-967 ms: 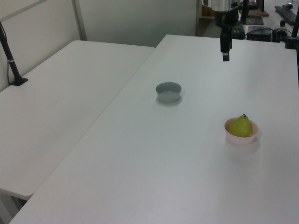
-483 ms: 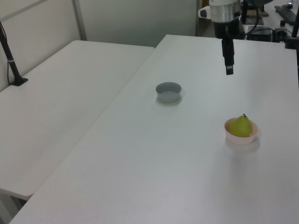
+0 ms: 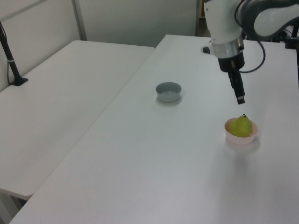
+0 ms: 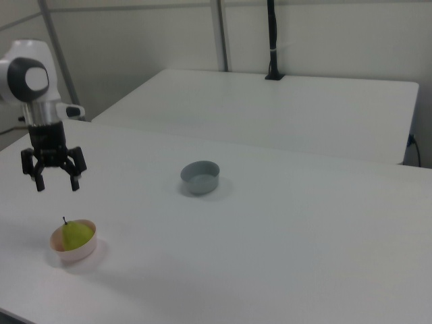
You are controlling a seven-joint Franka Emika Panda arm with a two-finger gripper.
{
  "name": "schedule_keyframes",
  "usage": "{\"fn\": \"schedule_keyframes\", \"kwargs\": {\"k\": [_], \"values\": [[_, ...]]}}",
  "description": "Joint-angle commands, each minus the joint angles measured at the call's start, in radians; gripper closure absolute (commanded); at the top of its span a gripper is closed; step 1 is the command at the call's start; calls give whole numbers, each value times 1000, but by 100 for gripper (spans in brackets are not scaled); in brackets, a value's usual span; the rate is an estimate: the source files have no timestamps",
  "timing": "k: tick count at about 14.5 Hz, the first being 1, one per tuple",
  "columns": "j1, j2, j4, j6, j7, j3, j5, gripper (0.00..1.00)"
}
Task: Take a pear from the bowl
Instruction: 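Lower the gripper onto the pear and close around it, then lift the pear out of the pink bowl and carry it aside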
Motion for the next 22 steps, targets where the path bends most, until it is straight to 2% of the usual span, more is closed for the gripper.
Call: {"fn": "schedule_keyframes", "kwargs": {"k": [1,7,10,11,12,14,16,22], "values": [[-1,23,-115,100,-10,15,-41,0],[10,118,-155,169,0,17,-76,0],[13,149,-168,214,14,17,-89,4],[19,150,-168,216,20,17,-90,12],[22,149,-168,216,28,17,-90,26],[25,149,-166,216,51,17,-90,47],[25,138,-161,203,72,17,-90,58],[10,6,-102,3,1,18,-72,59]]}}
